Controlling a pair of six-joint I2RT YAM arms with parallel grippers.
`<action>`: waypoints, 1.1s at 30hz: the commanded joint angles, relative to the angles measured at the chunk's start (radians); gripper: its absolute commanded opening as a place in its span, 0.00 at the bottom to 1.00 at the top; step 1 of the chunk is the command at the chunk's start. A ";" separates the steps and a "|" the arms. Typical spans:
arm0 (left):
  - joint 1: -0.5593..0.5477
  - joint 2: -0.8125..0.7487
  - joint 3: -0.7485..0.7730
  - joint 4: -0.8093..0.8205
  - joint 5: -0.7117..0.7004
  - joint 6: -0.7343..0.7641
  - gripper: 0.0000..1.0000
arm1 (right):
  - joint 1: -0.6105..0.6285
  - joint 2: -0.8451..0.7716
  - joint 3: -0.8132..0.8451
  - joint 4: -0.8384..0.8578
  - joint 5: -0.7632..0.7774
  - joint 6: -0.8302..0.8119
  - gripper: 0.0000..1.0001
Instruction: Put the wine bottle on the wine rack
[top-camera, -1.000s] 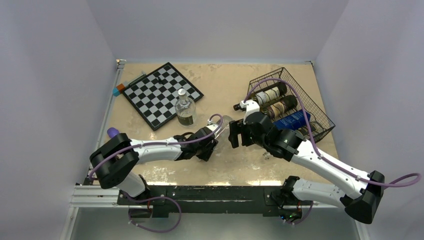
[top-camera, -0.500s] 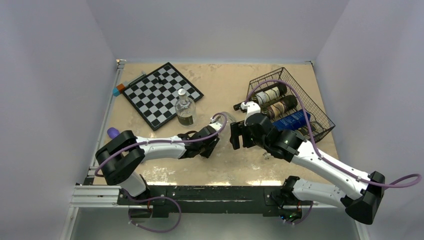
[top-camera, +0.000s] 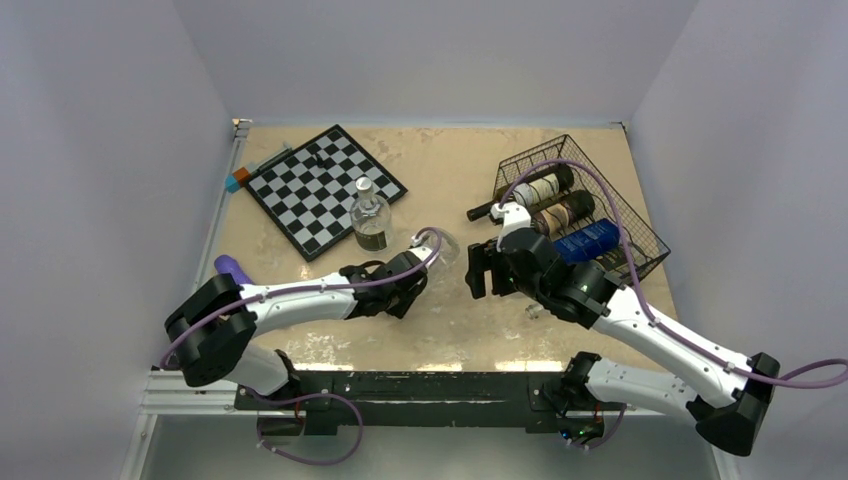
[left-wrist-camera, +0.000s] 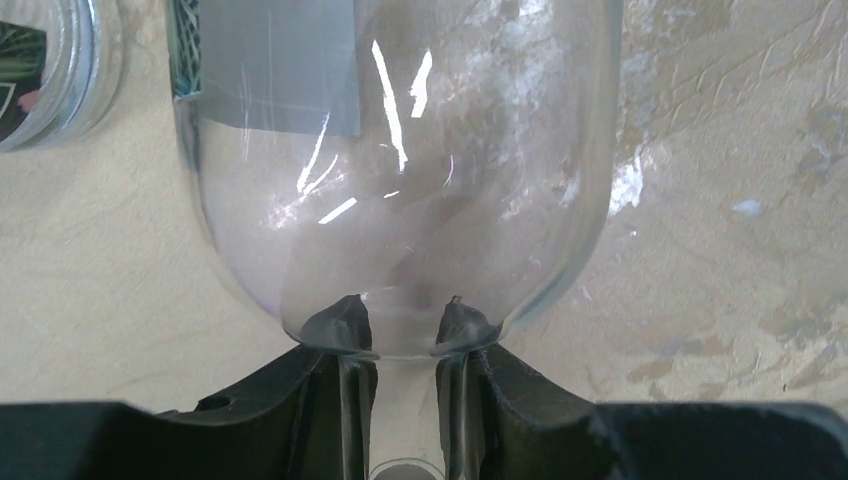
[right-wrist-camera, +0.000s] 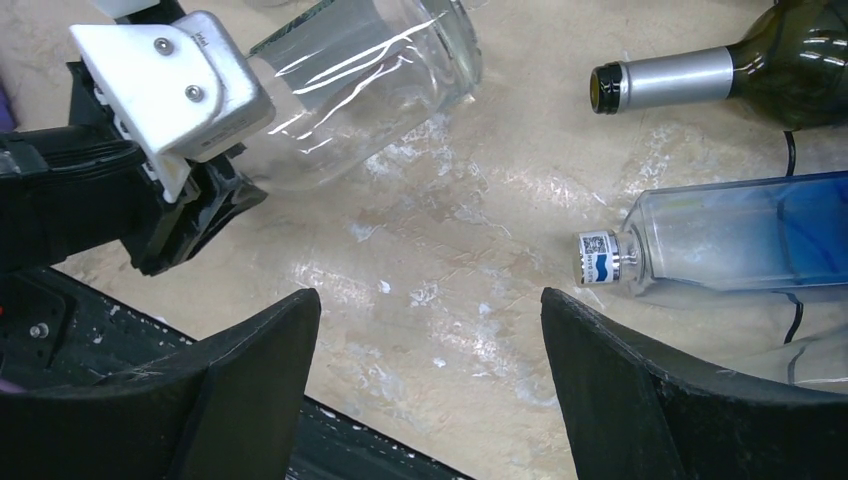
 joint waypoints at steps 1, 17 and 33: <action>-0.005 -0.115 0.120 0.056 -0.065 0.007 0.00 | -0.003 -0.027 0.050 -0.015 0.046 0.023 0.85; -0.006 -0.263 0.259 0.056 -0.025 0.038 0.00 | -0.003 -0.135 0.097 -0.105 0.156 0.040 0.85; 0.051 0.186 0.864 0.076 0.216 0.358 0.00 | -0.028 -0.274 0.151 -0.525 0.485 0.308 0.85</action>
